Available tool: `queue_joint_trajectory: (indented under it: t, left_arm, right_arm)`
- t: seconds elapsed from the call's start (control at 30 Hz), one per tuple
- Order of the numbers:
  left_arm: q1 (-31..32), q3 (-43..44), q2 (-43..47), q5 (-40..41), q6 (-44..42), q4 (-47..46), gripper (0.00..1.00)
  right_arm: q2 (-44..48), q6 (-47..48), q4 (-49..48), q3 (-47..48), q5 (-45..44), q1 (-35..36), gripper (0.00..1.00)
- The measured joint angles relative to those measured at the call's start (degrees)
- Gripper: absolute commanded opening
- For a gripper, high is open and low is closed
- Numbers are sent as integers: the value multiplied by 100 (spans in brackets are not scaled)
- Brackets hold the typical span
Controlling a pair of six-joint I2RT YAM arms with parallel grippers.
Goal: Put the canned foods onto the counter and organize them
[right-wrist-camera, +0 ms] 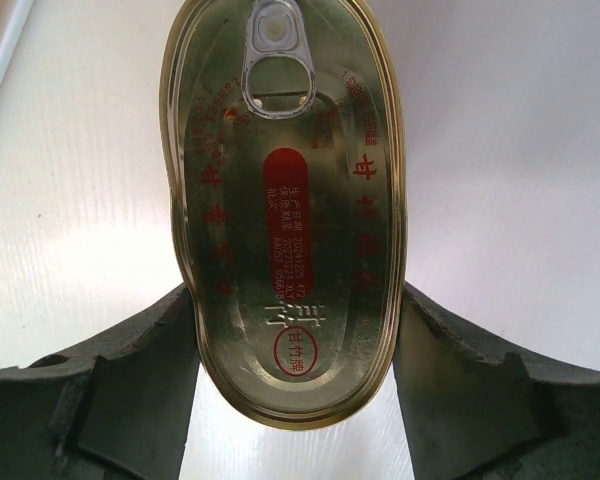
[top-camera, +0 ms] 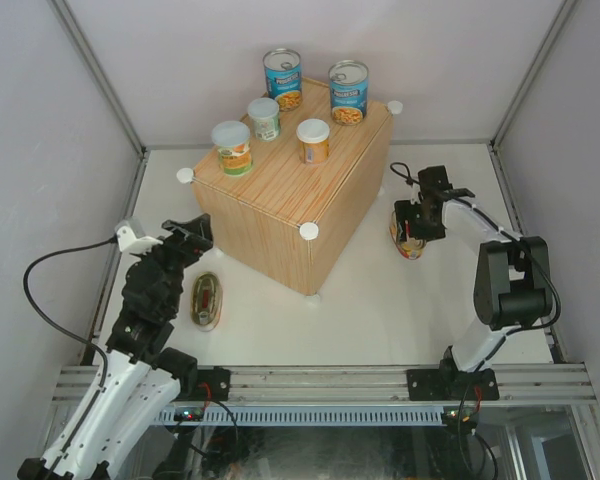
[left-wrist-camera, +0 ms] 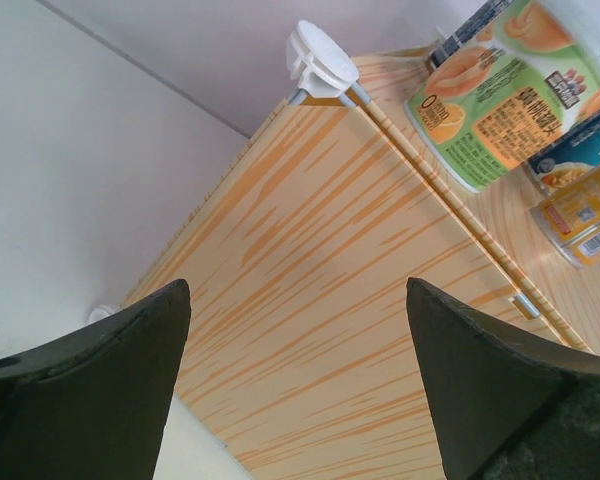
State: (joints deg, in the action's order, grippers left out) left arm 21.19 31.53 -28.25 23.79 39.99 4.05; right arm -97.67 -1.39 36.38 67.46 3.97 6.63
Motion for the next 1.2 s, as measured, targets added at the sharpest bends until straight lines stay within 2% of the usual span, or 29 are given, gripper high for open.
queue_joint_trajectory:
  t: [0.43, 0.8, 1.0, 1.2]
  left_arm:
    - [0, -164, 509, 46, 131, 304, 91]
    - [0, -164, 555, 59, 131, 407, 91]
    - [0, -164, 636, 44, 140, 422, 91]
    - [0, -164, 684, -7, 142, 420, 91]
  right_arm:
    - [975, -188, 323, -492, -66, 57, 0]
    - [2476, -459, 643, -490, -129, 127, 0]
    - [2835, -612, 1156, -61, -306, 538, 0]
    - [2935, -713, 1676, 914, -741, 1211, 0]
